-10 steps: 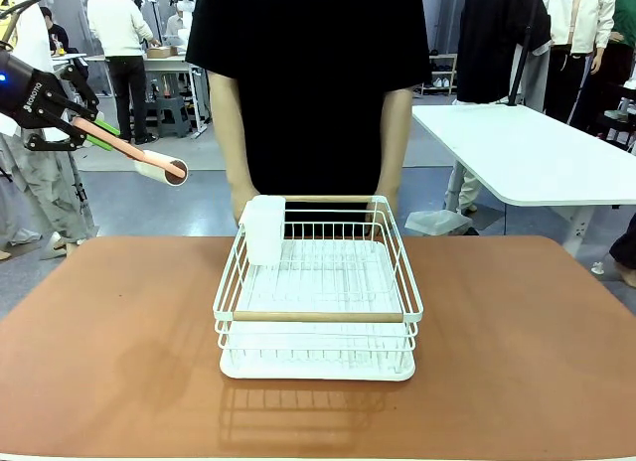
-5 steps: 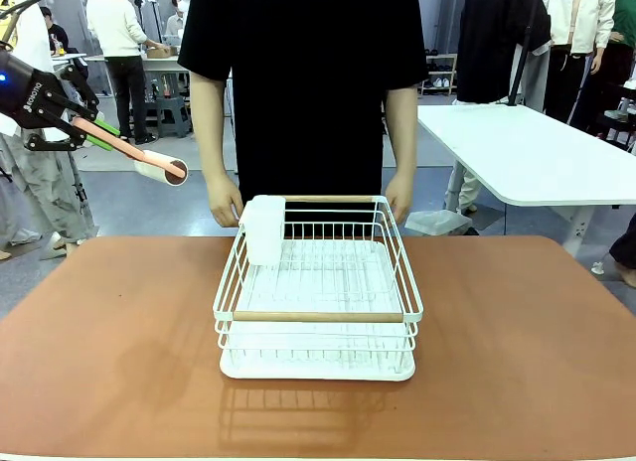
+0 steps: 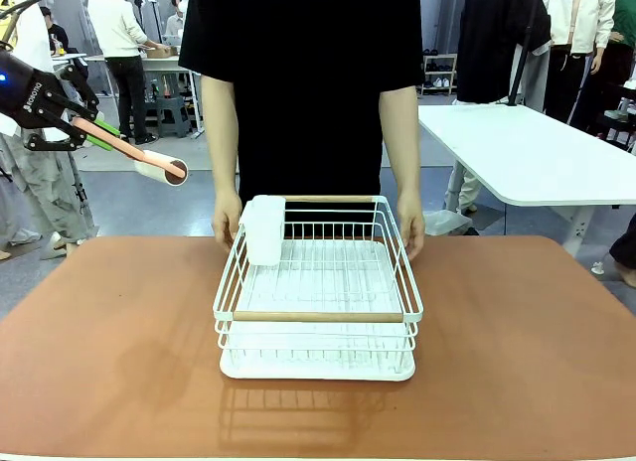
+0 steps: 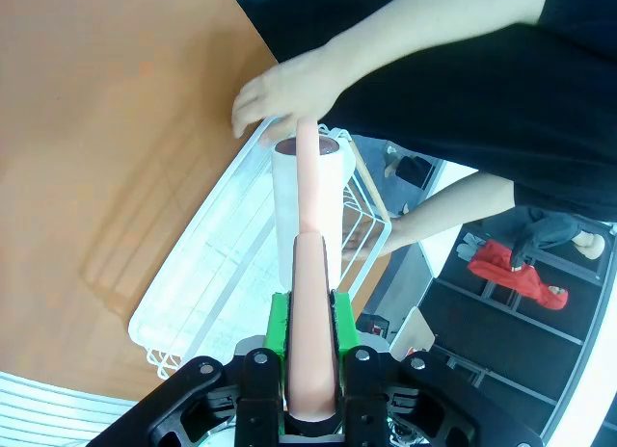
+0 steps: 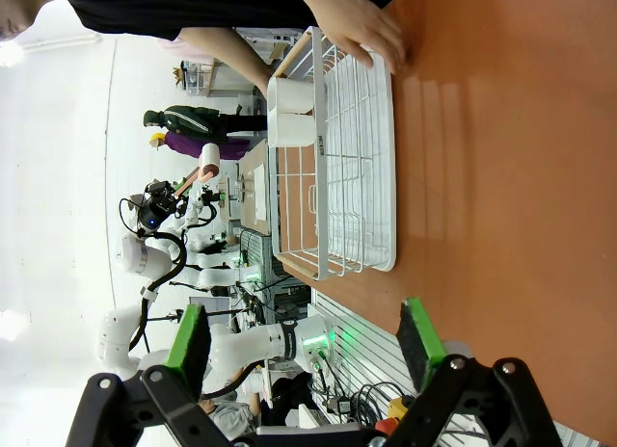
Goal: Clean the table.
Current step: Clean the table with the Lint Roller when the human lifts the Dish drying rack.
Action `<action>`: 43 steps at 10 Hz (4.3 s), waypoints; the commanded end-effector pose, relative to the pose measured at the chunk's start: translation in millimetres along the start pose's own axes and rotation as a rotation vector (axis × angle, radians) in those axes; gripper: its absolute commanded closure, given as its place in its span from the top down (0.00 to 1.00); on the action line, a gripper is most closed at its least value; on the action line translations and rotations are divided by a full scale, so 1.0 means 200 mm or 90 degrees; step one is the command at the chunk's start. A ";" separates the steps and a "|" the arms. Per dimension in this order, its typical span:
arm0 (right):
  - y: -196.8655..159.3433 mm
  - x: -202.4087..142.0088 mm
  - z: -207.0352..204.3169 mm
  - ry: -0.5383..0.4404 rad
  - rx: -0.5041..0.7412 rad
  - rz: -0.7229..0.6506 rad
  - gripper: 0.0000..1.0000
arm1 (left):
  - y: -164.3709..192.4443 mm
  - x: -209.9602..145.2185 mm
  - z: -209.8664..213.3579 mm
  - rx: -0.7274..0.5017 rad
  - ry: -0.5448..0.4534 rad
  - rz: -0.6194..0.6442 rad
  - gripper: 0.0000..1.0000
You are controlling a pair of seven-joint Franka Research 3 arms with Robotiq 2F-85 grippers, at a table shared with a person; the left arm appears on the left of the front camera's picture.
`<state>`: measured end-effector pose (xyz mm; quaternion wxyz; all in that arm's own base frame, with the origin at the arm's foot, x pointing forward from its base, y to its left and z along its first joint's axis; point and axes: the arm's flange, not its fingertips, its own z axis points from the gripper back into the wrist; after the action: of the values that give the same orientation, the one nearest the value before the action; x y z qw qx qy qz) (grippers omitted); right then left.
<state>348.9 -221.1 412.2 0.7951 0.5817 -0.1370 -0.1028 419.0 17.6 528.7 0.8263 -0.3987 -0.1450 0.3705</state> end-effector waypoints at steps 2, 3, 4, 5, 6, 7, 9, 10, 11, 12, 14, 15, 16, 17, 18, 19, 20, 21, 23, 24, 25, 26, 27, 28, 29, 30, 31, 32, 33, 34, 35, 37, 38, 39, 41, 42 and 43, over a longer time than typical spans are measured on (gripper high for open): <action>0.01 0.00 0.00 -0.004 0.010 0.007 1.00 | 0.00 -0.01 0.00 0.001 -0.001 -0.004 0.00; 0.01 0.00 0.00 -0.004 0.010 0.007 1.00 | 0.00 -0.01 0.00 0.001 -0.001 -0.004 0.00; 0.01 0.00 0.00 -0.004 0.010 0.007 1.00 | 0.00 -0.01 0.00 0.001 -0.001 -0.004 0.00; 0.01 0.00 0.00 -0.004 0.010 0.007 1.00 | 0.00 -0.01 0.00 0.001 -0.001 -0.004 0.00; 0.01 0.00 0.00 -0.004 0.010 0.007 1.00 | 0.00 -0.01 0.00 0.001 -0.001 -0.004 0.00; 0.01 0.00 0.00 -0.004 0.010 0.007 1.00 | 0.00 -0.01 0.00 0.001 -0.001 -0.004 0.00; 0.01 0.00 0.00 -0.004 0.010 0.007 1.00 | 0.00 -0.01 0.00 0.001 -0.001 -0.004 0.00; 0.01 0.00 0.00 -0.004 0.010 0.007 1.00 | 0.00 -0.01 0.00 0.001 -0.001 -0.004 0.00; 0.01 0.00 0.00 -0.004 0.010 0.007 1.00 | 0.00 -0.01 0.00 0.001 -0.001 -0.004 0.00; 0.01 0.00 0.00 -0.004 0.010 0.007 1.00 | 0.00 -0.01 0.00 0.001 -0.001 -0.004 0.00; 0.01 0.00 0.00 -0.004 0.010 0.007 1.00 | 0.00 -0.01 0.00 0.001 -0.001 -0.004 0.00; 0.01 0.00 0.00 -0.004 0.010 0.007 1.00 | 0.00 -0.01 0.00 0.001 -0.001 -0.004 0.00; 0.01 0.00 0.00 -0.004 0.010 0.007 1.00 | 0.00 0.00 0.00 0.000 0.000 0.000 0.22; 0.01 0.00 0.00 -0.004 0.010 0.007 1.00 | 0.01 0.02 -0.01 0.010 0.022 -0.049 0.22; 0.01 0.00 0.00 -0.004 0.010 0.007 1.00 | 0.03 0.04 -0.03 0.025 0.064 -0.129 0.22; 0.01 0.00 0.00 -0.004 0.010 0.007 1.00 | 0.05 0.07 -0.06 0.029 0.082 -0.191 0.22; 0.01 0.00 0.00 -0.004 0.010 0.007 1.00 | 0.07 0.10 -0.10 0.011 0.105 -0.241 0.22; 0.01 0.00 0.00 -0.004 0.010 0.007 1.00 | 0.09 0.12 -0.14 -0.018 0.131 -0.276 0.22; 0.01 0.00 0.00 -0.004 0.010 0.007 1.00 | 0.16 0.16 -0.23 -0.017 0.145 -0.365 0.22; 0.01 0.00 0.00 -0.004 0.010 0.007 1.00 | 0.19 0.17 -0.26 -0.023 0.150 -0.387 0.22; 0.01 0.00 0.00 -0.004 0.010 0.007 1.00 | 0.21 0.18 -0.30 -0.018 0.138 -0.372 0.22; 0.01 0.00 0.00 -0.004 0.010 0.007 1.00 | 0.23 0.16 -0.36 -0.018 0.135 -0.351 0.22; 0.01 0.00 0.00 -0.004 0.010 0.007 1.00 | 0.21 0.15 -0.28 0.007 0.140 -0.375 0.22; 0.01 0.00 0.00 -0.004 0.010 0.007 1.00 | 0.21 0.15 -0.28 0.007 0.140 -0.375 0.22; 0.01 0.00 0.00 -0.004 0.010 0.007 1.00 | 0.21 0.15 -0.28 0.007 0.140 -0.375 0.22; 0.01 0.00 0.00 -0.004 0.010 0.007 1.00 | 0.21 0.15 -0.28 0.007 0.140 -0.375 0.22; 0.01 0.00 0.00 -0.004 0.010 0.007 1.00 | 0.23 0.15 -0.31 0.006 0.144 -0.370 0.22; 0.01 0.00 0.00 -0.004 0.010 0.007 1.00 | 0.26 0.20 -0.38 0.008 0.263 -0.393 0.22; 0.01 0.00 0.00 -0.004 0.010 0.007 1.00 | 0.26 0.25 -0.45 0.022 0.305 -0.378 0.22; 0.01 0.00 0.00 -0.004 0.010 0.007 1.00 | 0.26 0.27 -0.51 0.038 0.327 -0.376 0.22; 0.01 0.00 0.00 -0.004 0.010 0.007 1.00 | 0.25 0.28 -0.62 0.074 0.327 -0.386 0.22; 0.01 0.00 0.00 -0.004 0.010 0.007 1.00 | 0.26 0.32 -0.75 0.084 0.317 -0.416 0.22; 0.01 0.00 0.00 -0.004 0.010 0.007 1.00 | 0.27 0.34 -0.79 0.075 0.313 -0.430 0.22; 0.01 0.00 0.00 -0.004 0.010 0.007 1.00 | 0.28 0.35 -0.85 0.063 0.327 -0.449 0.22; 0.01 0.00 0.00 -0.004 0.010 0.007 1.00 | 0.29 0.39 -0.91 0.072 0.357 -0.429 0.22; 0.01 0.00 0.00 -0.004 0.010 0.007 1.00 | 0.30 0.41 -0.92 0.077 0.360 -0.418 0.22; 0.01 0.00 0.00 -0.004 0.010 0.007 1.00 | 0.29 0.35 -0.90 0.086 0.342 -0.425 0.22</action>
<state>349.3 -221.1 411.4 0.7952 0.5818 -0.1361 -0.1034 537.8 -6.5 356.0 0.9333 -0.3581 -0.0140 -0.0228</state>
